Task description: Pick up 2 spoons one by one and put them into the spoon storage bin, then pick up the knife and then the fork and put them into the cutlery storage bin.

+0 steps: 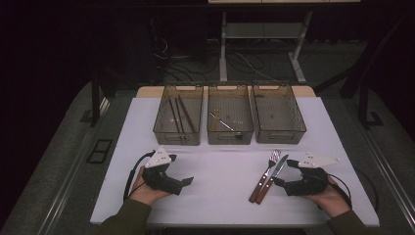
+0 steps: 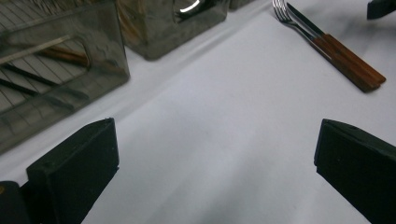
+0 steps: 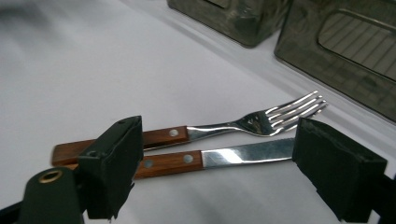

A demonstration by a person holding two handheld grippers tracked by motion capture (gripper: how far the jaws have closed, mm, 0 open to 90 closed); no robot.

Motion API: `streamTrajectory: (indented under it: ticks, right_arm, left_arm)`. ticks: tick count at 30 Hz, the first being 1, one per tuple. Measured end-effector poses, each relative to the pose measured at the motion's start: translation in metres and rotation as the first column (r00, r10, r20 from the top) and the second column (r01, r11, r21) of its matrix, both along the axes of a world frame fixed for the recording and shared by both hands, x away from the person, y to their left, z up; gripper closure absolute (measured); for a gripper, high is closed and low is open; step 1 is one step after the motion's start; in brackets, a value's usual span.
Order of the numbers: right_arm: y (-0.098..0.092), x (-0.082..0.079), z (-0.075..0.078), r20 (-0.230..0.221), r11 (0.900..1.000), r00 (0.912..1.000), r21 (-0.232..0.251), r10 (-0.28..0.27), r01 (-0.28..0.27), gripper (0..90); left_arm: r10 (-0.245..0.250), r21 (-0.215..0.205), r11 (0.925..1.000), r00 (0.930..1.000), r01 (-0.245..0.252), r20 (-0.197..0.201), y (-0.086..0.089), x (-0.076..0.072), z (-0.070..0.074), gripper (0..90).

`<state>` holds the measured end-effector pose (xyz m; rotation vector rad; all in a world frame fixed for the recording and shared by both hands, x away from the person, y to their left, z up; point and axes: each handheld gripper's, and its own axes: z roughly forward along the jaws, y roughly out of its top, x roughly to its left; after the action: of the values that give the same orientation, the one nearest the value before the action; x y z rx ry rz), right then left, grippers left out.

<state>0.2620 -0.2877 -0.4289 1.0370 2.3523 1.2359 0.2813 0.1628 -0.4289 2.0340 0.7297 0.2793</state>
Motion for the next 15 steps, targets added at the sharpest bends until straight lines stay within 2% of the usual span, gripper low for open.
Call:
streamTrajectory:
  ticks: [2,4,8,15]
  right_arm:
    - [0.002,-0.001,0.002,-0.038,0.999,0.9988,0.022,0.031,-0.030,17.4]
    - [0.007,-0.004,0.003,-0.051,0.999,0.9976,0.011,0.047,-0.047,25.9]
    - [0.014,-0.005,0.004,-0.064,0.997,0.9948,0.000,0.079,-0.079,48.6]
    - [0.016,0.006,0.004,-0.075,0.998,0.9954,-0.027,0.059,-0.062,77.6]
  left_arm:
    - [-0.003,0.001,1.0000,1.0000,0.003,-0.004,0.001,-0.002,-0.001,0.0]
    - [-0.005,0.001,1.0000,1.0000,0.005,-0.008,0.002,-0.003,-0.002,0.0]
    - [-0.009,0.006,0.9999,0.9999,0.009,-0.008,0.003,-0.003,-0.003,0.0]
    - [-0.019,0.014,0.9997,0.9998,0.019,-0.010,0.000,-0.003,-0.003,0.0]
